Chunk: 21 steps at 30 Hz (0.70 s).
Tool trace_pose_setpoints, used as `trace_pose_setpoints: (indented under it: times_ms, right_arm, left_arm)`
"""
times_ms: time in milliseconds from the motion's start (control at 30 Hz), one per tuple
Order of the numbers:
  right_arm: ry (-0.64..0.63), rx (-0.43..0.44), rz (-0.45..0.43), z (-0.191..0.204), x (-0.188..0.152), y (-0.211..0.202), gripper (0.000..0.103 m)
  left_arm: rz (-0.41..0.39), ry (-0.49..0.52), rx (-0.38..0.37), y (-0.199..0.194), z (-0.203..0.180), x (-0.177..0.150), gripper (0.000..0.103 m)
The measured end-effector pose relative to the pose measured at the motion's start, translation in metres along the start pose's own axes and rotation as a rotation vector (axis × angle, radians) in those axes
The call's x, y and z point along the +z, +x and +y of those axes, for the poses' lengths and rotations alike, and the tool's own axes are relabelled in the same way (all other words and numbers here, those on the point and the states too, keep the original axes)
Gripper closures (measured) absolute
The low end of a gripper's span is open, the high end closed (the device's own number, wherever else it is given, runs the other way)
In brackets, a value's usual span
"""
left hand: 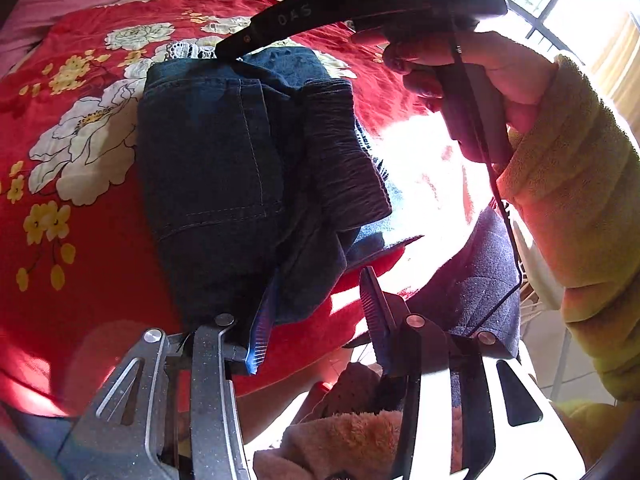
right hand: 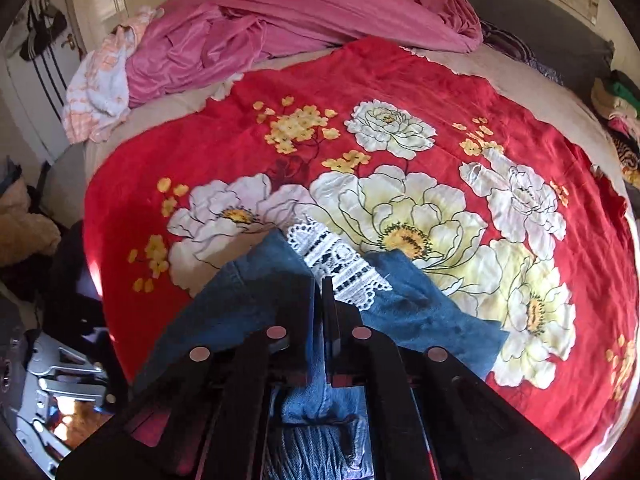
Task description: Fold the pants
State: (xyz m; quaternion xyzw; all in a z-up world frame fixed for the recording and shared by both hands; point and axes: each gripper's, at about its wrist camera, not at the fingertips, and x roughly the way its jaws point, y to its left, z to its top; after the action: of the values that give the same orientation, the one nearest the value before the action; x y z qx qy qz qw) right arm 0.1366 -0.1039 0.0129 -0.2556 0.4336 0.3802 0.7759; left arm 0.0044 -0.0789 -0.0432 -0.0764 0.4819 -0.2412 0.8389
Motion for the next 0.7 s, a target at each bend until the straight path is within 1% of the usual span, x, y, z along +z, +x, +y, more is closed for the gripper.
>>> trace_pose_setpoints:
  times_ms: [33, 100, 167, 267, 333, 400, 500, 567, 600, 700]
  right_arm:
    - [-0.003, -0.018, 0.032, -0.001, 0.000, 0.010, 0.103]
    - [0.029, 0.002, 0.043, -0.007, -0.004, 0.020, 0.103]
    - [0.076, 0.021, 0.016, -0.011, -0.007, 0.014, 0.103]
    - [0.143, 0.060, -0.068, -0.018, -0.015, -0.014, 0.101]
    - [0.170, 0.069, -0.114, -0.018, -0.022, -0.035, 0.092]
    - [0.177, 0.076, -0.148, -0.014, -0.032, -0.055, 0.062]
    - [0.176, 0.106, -0.187, -0.003, -0.049, -0.076, 0.061]
    - [0.175, 0.131, -0.186, 0.005, -0.058, -0.080, 0.061]
    - [0.167, 0.126, -0.176, 0.009, -0.063, -0.079, 0.061]
    - [0.154, 0.061, -0.110, 0.014, -0.079, -0.066, 0.061]
  left_arm:
    - [0.003, -0.005, 0.000, 0.001, 0.001, -0.001, 0.071]
    - [0.001, -0.016, -0.006, 0.001, 0.003, -0.001, 0.070]
    - [0.000, -0.021, -0.012, 0.000, 0.004, -0.001, 0.069]
    - [0.003, -0.024, -0.013, 0.000, 0.005, -0.002, 0.069]
    - [0.002, -0.023, -0.010, -0.002, 0.005, -0.003, 0.069]
    - [0.002, -0.026, -0.010, -0.001, 0.005, -0.001, 0.069]
    - [0.001, -0.030, -0.013, -0.001, 0.006, -0.001, 0.069]
    - [0.002, -0.031, -0.012, -0.001, 0.006, -0.001, 0.069]
    - [0.002, -0.031, -0.011, -0.001, 0.005, -0.001, 0.069]
    - [0.002, -0.031, -0.011, -0.002, 0.005, -0.001, 0.069]
